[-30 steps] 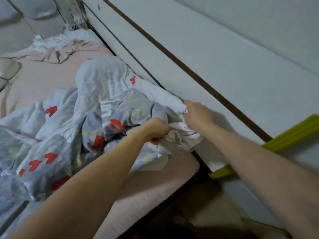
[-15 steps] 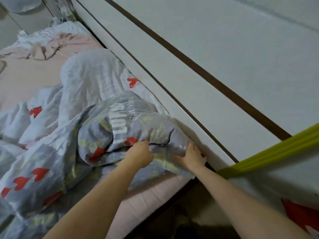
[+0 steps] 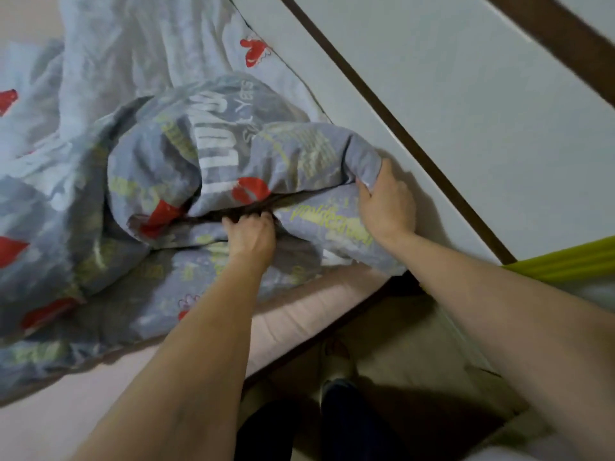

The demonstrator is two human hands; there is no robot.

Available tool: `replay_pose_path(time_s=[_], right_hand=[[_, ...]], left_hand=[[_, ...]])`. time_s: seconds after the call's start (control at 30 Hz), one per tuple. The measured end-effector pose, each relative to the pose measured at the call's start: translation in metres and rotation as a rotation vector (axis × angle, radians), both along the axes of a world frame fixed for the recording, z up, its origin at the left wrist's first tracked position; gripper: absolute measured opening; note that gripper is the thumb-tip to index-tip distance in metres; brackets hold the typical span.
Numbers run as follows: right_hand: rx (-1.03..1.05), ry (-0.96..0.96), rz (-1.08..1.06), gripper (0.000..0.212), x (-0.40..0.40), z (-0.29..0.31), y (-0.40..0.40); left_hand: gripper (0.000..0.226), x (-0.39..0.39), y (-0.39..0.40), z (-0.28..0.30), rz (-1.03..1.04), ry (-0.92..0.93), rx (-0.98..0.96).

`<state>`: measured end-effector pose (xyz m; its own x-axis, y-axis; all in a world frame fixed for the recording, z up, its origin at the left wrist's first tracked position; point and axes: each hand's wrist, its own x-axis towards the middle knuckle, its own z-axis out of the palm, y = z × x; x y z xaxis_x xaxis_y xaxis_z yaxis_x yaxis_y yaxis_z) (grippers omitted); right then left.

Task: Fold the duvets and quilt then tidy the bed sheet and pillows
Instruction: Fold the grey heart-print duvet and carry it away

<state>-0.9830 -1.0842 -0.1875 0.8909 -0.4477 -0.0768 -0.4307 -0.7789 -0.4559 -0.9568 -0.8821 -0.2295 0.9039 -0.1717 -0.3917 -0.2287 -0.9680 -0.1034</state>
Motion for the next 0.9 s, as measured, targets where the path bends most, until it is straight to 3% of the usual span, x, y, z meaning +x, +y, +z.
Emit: replay_pose_path(time_s=[0.1, 0.23, 0.37, 0.43, 0.5, 0.57, 0.63, 0.7, 0.77, 0.9], right_hand=[[-0.268, 0.064, 0.194, 0.041, 0.007, 0.019, -0.007], [-0.557, 0.083, 0.647, 0.048, 0.019, 0.062, 0.000], [-0.592, 0.392, 0.822, 0.035, -0.006, 0.089, 0.009], [-0.601, 0.608, 0.780, 0.043, -0.017, 0.096, 0.001], [-0.580, 0.769, 0.701, 0.046, -0.018, 0.101, -0.011], [-0.532, 0.949, 0.657, 0.049, -0.023, 0.101, -0.021], [-0.477, 1.128, 0.602, 0.048, -0.040, 0.088, -0.026], [-0.424, 1.215, 0.502, 0.046, -0.050, 0.078, -0.026], [-0.393, 1.105, 0.458, 0.042, -0.039, 0.083, -0.018], [-0.186, 0.607, 0.438, 0.034, 0.007, 0.092, 0.012]], left_hand=[[0.032, 0.004, 0.017, 0.029, -0.139, 0.223, -0.113], [0.043, -0.042, 0.023, 0.107, -0.090, 0.611, -0.341], [0.057, -0.091, 0.005, 0.150, -0.211, 0.812, -0.180], [0.047, -0.084, 0.002, 0.161, -0.225, 0.862, -0.132], [0.040, -0.059, 0.003, 0.172, -0.132, 0.805, -0.195], [0.038, -0.036, 0.010, 0.183, -0.076, 0.608, -0.246], [0.036, -0.016, 0.023, 0.192, -0.074, 0.396, -0.197], [0.037, 0.004, 0.037, 0.196, -0.060, 0.320, -0.136], [0.043, 0.026, 0.048, 0.196, -0.009, 0.290, -0.096], [0.052, 0.057, 0.048, 0.186, 0.038, 0.205, -0.131]])
